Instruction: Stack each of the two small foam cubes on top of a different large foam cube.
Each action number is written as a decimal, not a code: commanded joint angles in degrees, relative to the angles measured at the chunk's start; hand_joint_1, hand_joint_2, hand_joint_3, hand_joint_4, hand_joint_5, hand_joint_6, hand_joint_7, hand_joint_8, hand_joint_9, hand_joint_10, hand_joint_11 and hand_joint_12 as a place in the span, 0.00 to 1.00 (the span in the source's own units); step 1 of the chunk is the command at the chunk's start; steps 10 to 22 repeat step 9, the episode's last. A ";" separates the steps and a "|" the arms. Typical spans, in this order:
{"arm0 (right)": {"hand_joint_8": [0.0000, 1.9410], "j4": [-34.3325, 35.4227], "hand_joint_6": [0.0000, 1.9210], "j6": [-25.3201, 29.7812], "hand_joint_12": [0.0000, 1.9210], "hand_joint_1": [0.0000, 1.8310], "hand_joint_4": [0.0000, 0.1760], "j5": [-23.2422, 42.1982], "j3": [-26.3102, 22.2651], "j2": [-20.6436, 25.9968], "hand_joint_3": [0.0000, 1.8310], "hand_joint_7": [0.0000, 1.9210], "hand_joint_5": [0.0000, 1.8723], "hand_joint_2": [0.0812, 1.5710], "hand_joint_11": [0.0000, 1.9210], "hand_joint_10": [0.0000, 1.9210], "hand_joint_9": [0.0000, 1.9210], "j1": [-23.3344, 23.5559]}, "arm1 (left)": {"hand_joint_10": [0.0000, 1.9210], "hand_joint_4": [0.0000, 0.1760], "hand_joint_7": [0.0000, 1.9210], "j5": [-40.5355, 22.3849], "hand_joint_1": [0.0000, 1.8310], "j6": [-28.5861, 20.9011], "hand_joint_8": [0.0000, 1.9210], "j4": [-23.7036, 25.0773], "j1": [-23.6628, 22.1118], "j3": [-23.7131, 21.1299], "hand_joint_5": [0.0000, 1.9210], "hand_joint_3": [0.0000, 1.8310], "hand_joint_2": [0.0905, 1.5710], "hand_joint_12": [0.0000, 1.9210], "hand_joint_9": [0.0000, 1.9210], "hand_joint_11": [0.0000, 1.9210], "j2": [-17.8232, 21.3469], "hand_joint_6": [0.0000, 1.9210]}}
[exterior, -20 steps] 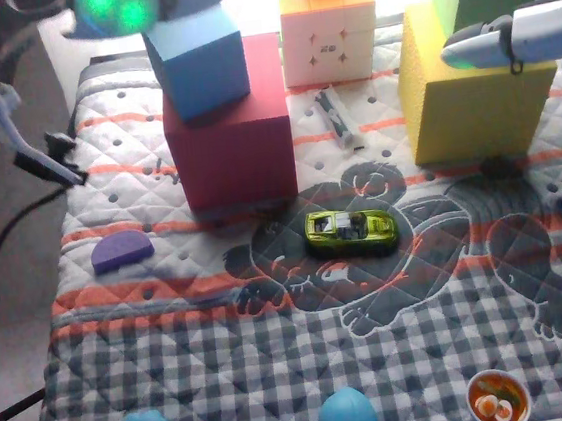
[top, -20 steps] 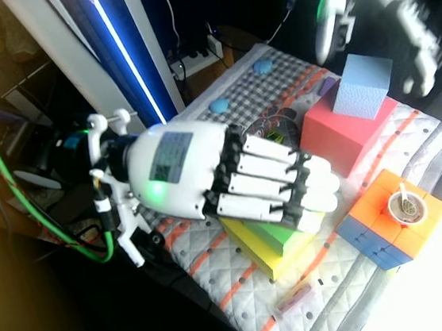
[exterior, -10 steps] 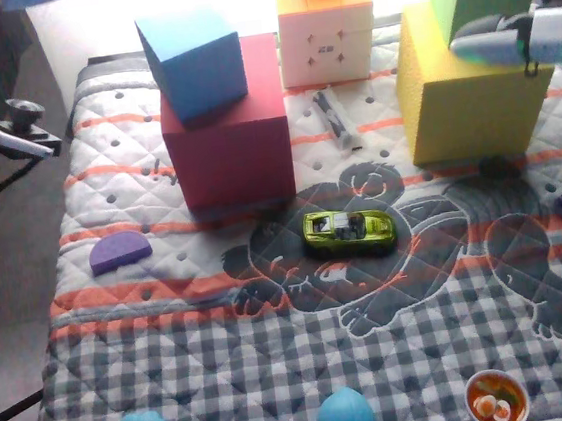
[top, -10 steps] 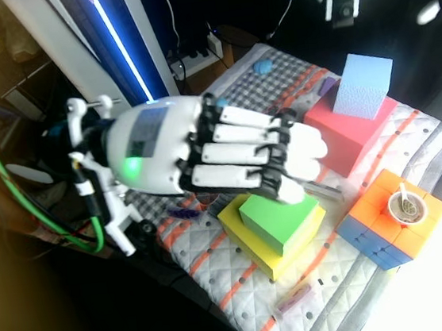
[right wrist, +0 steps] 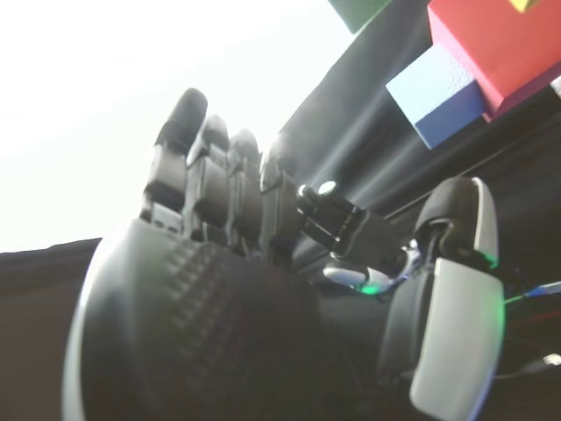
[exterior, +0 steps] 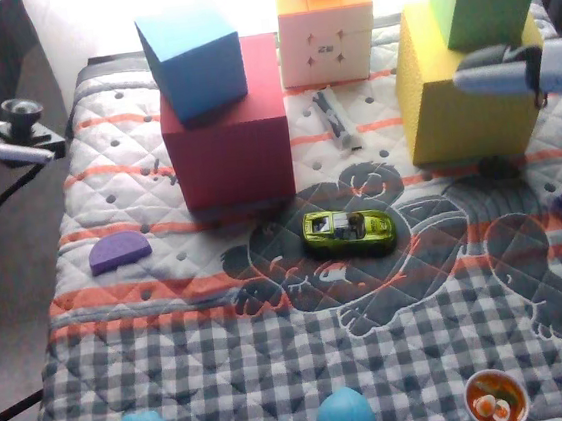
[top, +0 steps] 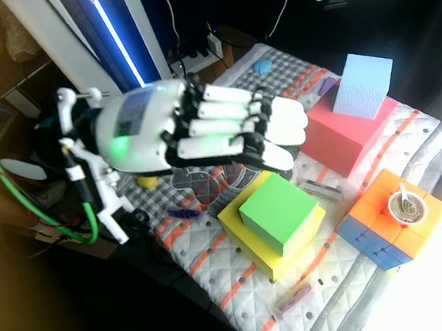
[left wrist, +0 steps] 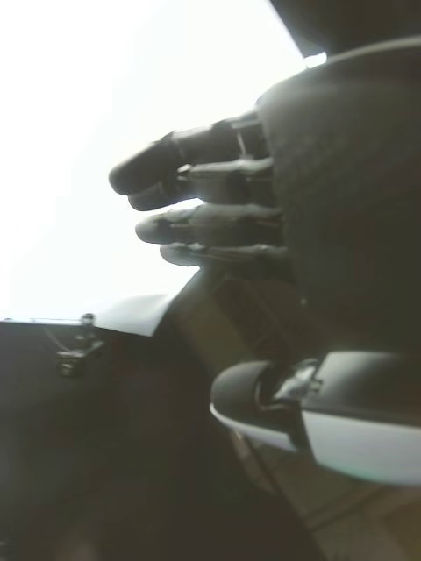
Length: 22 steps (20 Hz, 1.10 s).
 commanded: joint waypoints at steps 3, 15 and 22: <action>0.00 -0.62 0.01 -4.30 0.29 0.39 0.00 8.83 -2.42 1.09 0.02 0.09 0.17 0.61 0.00 0.00 0.03 -1.12 | 0.24 0.00 0.28 11.90 0.20 -4.33 0.02 2.39 2.48 -0.04 0.21 0.00 0.69 0.84 0.17 0.01 0.09 0.01; 0.01 0.36 0.03 -4.31 0.23 0.38 0.00 17.82 -6.15 2.25 0.01 0.13 0.22 0.66 0.00 0.04 0.05 -9.83 | 0.22 0.00 0.31 18.64 0.21 -5.44 0.01 0.61 9.97 -1.72 0.26 0.00 0.74 0.83 0.20 0.03 -0.78 0.01; 0.01 0.36 0.03 -4.31 0.23 0.38 0.00 17.82 -6.15 2.25 0.01 0.13 0.22 0.66 0.00 0.04 0.05 -9.83 | 0.22 0.00 0.31 18.64 0.21 -5.44 0.01 0.61 9.97 -1.72 0.26 0.00 0.74 0.83 0.20 0.03 -0.78 0.01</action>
